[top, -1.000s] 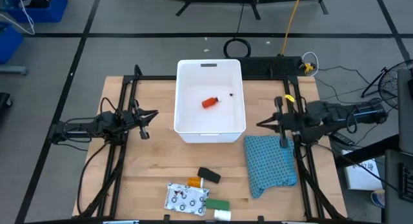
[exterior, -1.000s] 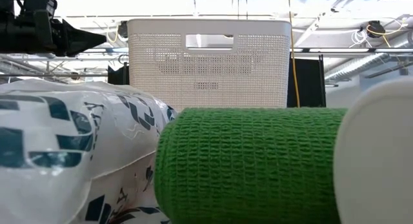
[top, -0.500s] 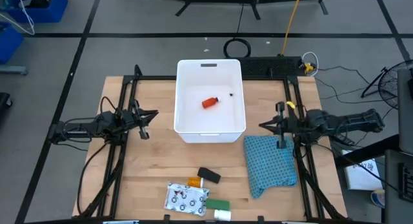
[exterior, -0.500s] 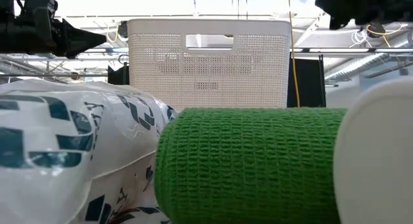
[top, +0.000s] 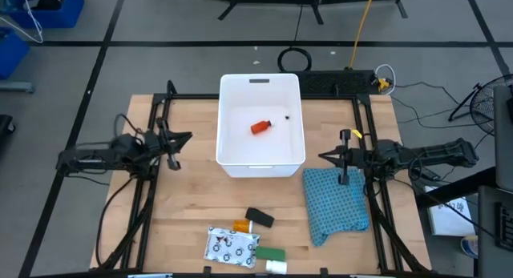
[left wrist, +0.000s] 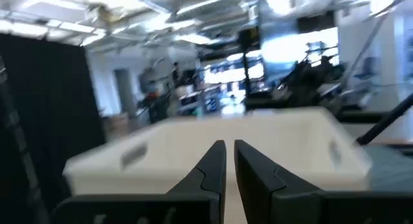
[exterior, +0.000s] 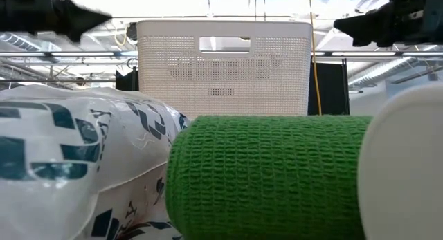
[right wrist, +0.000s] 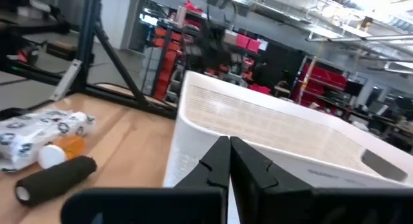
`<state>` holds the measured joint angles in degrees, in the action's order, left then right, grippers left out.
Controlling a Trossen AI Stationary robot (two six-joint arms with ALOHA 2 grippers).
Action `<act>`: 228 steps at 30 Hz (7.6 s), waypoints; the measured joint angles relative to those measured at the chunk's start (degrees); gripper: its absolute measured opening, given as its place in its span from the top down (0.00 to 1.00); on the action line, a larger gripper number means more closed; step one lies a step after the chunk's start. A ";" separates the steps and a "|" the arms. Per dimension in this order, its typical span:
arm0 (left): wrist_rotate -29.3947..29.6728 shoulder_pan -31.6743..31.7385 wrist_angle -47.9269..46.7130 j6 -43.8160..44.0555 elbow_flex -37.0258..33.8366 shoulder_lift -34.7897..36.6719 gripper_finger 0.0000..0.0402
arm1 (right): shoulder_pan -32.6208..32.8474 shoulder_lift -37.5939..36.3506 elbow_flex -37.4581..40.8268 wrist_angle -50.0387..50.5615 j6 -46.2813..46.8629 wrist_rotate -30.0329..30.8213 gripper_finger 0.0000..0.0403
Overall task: Pick & place medical supplies in basket/bin
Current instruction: Put the black bandage into the bin, then put the green bandage into the bin
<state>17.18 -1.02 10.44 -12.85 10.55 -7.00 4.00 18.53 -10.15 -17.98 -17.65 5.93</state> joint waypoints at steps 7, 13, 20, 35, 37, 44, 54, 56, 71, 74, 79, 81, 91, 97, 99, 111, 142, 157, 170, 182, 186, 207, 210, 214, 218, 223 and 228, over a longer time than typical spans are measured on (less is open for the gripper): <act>1.27 -5.94 -7.59 -2.25 22.29 -23.61 0.91 | -1.48 0.00 0.00 0.24 1.78 -0.02 1.00; 2.89 -12.72 -21.92 -5.24 44.18 -47.70 0.91 | -1.43 0.00 0.00 0.61 3.33 -0.02 1.00; 8.59 -19.04 -34.80 0.47 62.30 -68.34 0.91 | -1.43 0.02 0.00 1.70 3.48 -0.02 1.00; -1.79 -24.04 -37.14 7.36 70.93 -91.87 0.53 | -1.43 0.04 0.00 1.99 4.81 0.00 1.00; -1.47 -24.04 -37.11 8.55 71.48 -93.72 0.43 | -1.43 0.10 0.00 1.99 4.83 0.02 1.00; -4.29 -23.82 -31.42 7.61 71.67 -99.16 0.18 | -1.43 0.15 0.00 1.99 5.00 0.02 1.00; -15.29 -21.07 -27.51 7.89 71.62 -108.65 0.07 | -1.43 0.82 0.00 2.14 6.05 0.02 1.00; -17.39 -20.28 -27.48 7.42 71.62 -110.20 0.07 | -1.43 1.20 0.00 2.10 6.05 0.02 1.00; -30.71 -15.52 -26.67 11.26 71.62 -115.54 0.12 | -1.43 2.14 0.00 2.08 6.12 0.14 1.00; -30.72 -15.38 -26.86 12.12 71.62 -115.54 0.21 | -1.43 2.16 0.00 2.34 6.81 0.20 1.00; -30.21 -15.58 -26.98 11.43 71.62 -115.54 0.45 | -1.43 2.18 0.00 2.89 7.00 0.23 1.00; -30.21 -15.60 -27.31 10.29 71.62 -115.21 0.55 | -1.43 2.18 0.00 2.89 6.58 0.24 1.00; -25.94 -15.60 -33.33 5.83 71.53 -102.81 0.78 | -1.43 2.18 0.00 2.84 4.53 3.56 1.00; -17.13 -17.36 -41.13 1.03 71.53 -87.07 0.73 | -1.46 2.12 -0.02 2.52 3.41 4.54 1.00; -13.24 -17.95 -43.13 0.96 71.58 -81.33 0.73 | -1.46 2.12 -0.02 2.43 3.25 4.55 1.00; 15.03 -20.31 -38.48 1.16 52.62 -45.39 0.72 | -1.43 2.13 -0.02 0.75 3.00 -1.52 1.00; 3.85 3.05 -17.17 10.53 32.83 -34.83 0.79 | -1.43 7.53 -0.02 -5.04 1.98 -6.27 1.00; -14.67 18.71 -47.01 2.96 81.50 -88.76 0.80 | -1.43 8.24 -0.02 -5.40 0.87 -6.08 1.00; -24.51 19.94 -47.89 2.17 84.28 -110.60 0.80 | -1.43 8.75 -0.02 -5.33 0.85 -6.05 1.00; -32.17 18.71 -47.51 2.98 83.84 -118.13 0.80 | -1.43 9.05 -0.02 -5.16 2.01 -6.02 1.00; -32.16 18.47 -47.55 3.84 83.84 -118.18 0.74 | -1.43 9.13 -0.02 -5.07 2.19 -6.03 1.00; -21.52 15.51 -56.31 -3.22 84.93 -97.52 0.12 | -1.43 9.15 -0.02 -3.85 1.97 -6.03 1.00; -16.70 13.94 -61.25 -3.48 85.00 -87.45 0.15 | -1.43 9.15 -0.02 -3.84 1.74 -6.03 1.00; -12.47 11.46 -68.50 -2.49 84.41 -74.69 0.28 | -1.43 9.15 -0.02 -3.97 0.86 -6.02 1.00; -9.71 8.43 -71.62 0.43 79.51 -62.98 0.52 | -1.43 9.15 -0.02 -4.21 0.54 -6.03 1.00; -1.63 4.83 -66.83 5.53 67.15 -48.39 0.89 | -1.43 9.14 -0.02 -5.57 0.53 -6.07 1.00; -3.63 1.87 -53.37 5.85 48.66 -34.31 0.96 | -1.43 9.13 -0.02 -6.23 0.74 -6.12 1.00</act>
<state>13.54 0.85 -42.93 -7.00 59.21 -41.32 2.57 27.66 -10.17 -24.21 -16.91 -0.18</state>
